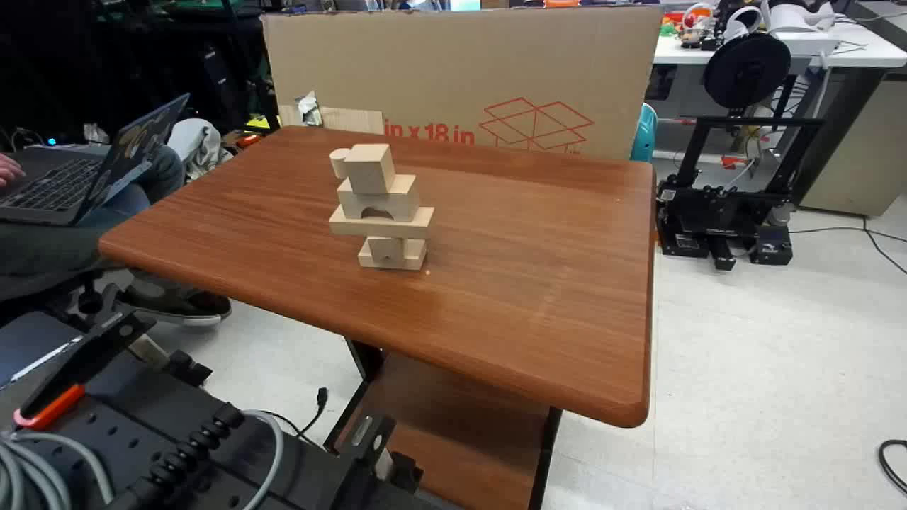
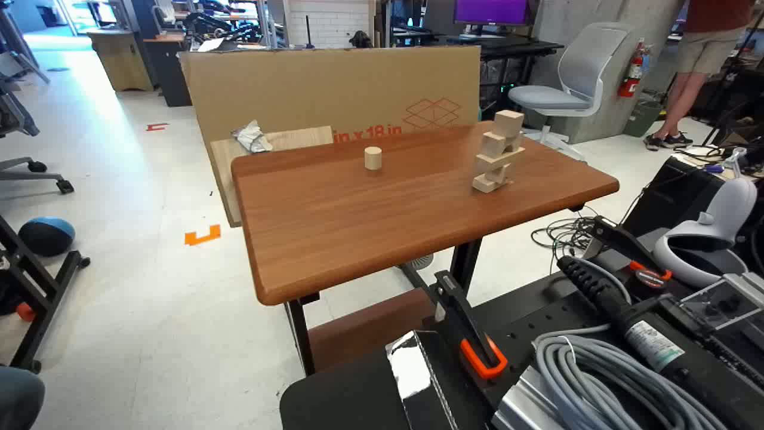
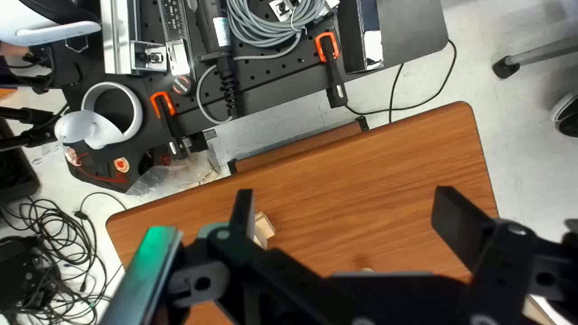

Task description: Put the cylindrical block on top of the stacked bricks

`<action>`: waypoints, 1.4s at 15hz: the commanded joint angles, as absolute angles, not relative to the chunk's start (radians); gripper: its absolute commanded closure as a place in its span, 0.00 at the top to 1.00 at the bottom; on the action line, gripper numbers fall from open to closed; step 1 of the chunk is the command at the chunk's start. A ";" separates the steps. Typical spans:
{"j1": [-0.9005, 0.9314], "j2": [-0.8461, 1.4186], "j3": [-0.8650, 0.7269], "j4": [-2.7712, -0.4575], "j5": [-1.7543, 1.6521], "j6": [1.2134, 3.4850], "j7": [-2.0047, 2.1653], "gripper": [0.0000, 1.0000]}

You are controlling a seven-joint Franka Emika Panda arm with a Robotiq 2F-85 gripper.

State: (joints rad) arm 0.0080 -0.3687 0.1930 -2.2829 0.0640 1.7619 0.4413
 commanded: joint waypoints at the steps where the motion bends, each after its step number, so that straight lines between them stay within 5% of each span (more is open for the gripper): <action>1: 0.021 -0.368 0.181 -2.281 0.060 1.761 0.445 1.00; 7: 0.017 -0.340 0.182 -2.271 0.059 1.775 0.453 1.00; 21: 0.082 0.266 0.129 -1.991 -0.168 2.082 0.355 1.00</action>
State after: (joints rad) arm 0.0450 0.1439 0.1635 -2.0971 -0.1134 2.0780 0.4144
